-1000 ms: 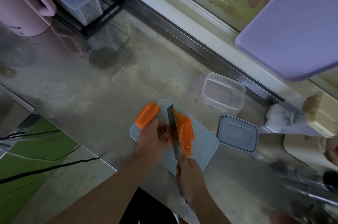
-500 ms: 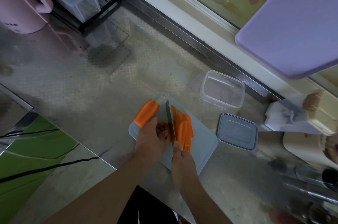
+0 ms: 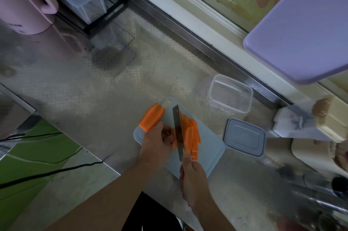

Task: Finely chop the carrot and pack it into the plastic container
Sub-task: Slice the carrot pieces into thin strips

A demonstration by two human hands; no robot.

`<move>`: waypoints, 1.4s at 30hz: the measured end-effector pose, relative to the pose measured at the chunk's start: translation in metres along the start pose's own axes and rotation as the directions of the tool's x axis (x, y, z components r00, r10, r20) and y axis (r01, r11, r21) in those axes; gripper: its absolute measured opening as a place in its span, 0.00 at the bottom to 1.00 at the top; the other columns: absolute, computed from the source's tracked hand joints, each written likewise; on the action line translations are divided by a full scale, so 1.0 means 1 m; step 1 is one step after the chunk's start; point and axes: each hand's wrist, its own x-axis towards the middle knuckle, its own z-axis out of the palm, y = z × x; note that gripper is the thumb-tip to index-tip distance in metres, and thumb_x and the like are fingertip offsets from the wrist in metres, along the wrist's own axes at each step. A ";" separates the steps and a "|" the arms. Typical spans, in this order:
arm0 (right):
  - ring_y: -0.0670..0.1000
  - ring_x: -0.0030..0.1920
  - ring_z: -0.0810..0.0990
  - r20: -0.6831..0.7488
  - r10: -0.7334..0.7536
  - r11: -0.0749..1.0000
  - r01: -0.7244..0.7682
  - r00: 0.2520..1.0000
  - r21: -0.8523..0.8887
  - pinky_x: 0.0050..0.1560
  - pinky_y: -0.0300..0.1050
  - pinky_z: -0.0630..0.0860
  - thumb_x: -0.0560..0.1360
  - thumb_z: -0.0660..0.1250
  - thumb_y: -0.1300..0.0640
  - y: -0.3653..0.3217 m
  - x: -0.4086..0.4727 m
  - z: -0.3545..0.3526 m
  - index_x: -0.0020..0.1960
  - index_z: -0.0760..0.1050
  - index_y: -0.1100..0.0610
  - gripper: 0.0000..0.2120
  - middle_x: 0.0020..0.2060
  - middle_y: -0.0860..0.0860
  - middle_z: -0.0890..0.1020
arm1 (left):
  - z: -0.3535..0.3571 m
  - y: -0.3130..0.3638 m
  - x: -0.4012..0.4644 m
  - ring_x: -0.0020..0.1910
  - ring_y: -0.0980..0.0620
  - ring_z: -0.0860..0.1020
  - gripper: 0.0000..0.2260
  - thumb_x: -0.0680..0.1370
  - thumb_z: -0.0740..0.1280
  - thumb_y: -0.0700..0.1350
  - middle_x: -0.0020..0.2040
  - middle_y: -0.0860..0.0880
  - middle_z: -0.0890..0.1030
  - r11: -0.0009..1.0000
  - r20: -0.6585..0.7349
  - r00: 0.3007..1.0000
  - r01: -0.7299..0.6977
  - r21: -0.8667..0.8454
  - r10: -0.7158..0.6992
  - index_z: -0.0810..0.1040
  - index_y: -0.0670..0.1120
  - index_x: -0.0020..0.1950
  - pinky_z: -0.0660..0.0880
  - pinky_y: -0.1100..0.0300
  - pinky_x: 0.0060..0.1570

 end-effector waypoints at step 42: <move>0.47 0.23 0.60 0.001 0.017 0.998 -0.017 1.000 -0.057 0.29 0.41 0.59 0.83 0.52 0.37 0.007 0.000 0.000 0.30 0.63 0.52 0.28 0.23 0.47 0.63 | -0.001 0.001 -0.004 0.44 0.62 0.80 0.10 0.81 0.69 0.37 0.43 0.54 0.83 1.000 0.020 1.000 0.008 -0.016 -0.008 0.77 0.53 0.51 0.73 0.74 0.43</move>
